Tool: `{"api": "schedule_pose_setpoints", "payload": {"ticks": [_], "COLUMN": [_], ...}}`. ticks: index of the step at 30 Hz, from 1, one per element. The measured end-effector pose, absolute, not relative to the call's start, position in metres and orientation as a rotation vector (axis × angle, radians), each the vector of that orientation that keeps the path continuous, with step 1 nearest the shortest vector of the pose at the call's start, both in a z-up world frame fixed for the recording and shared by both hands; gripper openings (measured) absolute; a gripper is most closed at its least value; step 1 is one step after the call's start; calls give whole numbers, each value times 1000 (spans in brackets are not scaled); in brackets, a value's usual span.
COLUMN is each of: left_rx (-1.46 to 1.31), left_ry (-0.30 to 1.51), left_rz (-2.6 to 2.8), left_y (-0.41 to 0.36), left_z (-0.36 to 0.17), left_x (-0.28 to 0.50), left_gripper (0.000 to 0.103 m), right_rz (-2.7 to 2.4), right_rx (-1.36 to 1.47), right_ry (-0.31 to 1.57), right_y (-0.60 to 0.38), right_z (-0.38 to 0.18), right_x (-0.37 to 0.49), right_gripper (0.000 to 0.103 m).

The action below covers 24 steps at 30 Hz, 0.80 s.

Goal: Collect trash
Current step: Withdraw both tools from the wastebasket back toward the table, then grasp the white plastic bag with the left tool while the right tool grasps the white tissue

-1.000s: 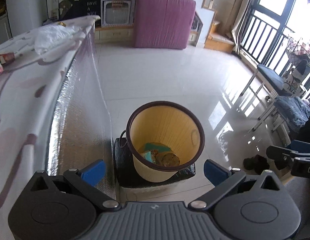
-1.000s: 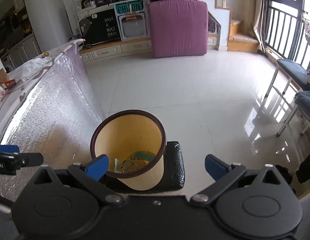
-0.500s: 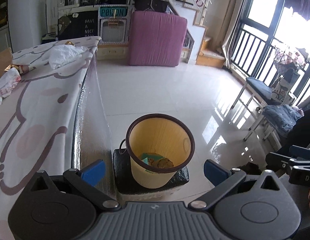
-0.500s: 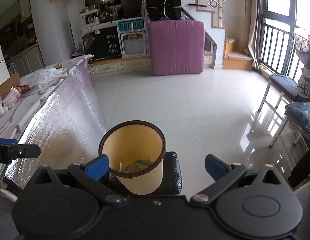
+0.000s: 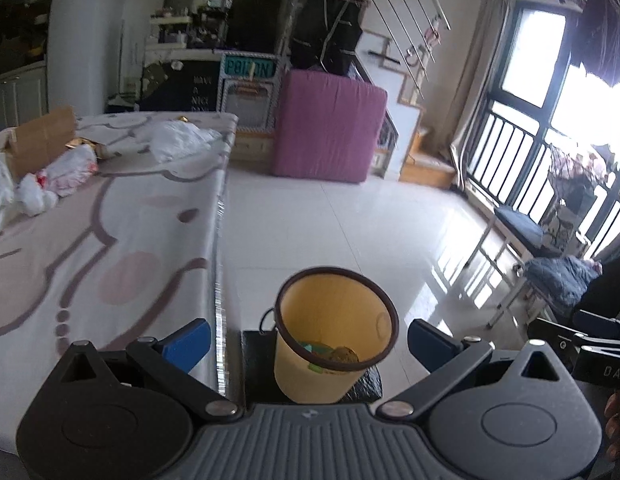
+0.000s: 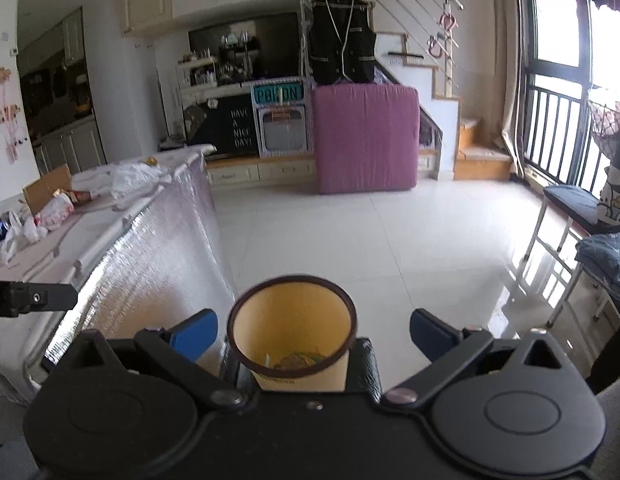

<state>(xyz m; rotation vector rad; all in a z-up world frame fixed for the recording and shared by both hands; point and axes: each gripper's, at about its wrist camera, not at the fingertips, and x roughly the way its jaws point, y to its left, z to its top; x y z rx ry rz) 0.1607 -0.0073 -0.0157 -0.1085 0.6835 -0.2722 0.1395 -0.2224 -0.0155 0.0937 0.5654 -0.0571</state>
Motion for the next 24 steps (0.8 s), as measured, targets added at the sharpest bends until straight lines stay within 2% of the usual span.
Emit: {"api": "schedule_pose_setpoints", "payload": {"ticks": [7, 24], "left_rx": [-125, -103], "left_ry": [593, 427], "left_rz": [-188, -27], "left_y": [26, 149], "left_z": [-9, 17], "left_x": [150, 169], "left_gripper": [103, 103], "right_rz": [18, 184], "right_rx": [87, -48], "right_ry": [476, 420], "right_y": [-196, -80], "right_z": [-12, -1], "right_x": [139, 202], "right_gripper": [103, 103]}}
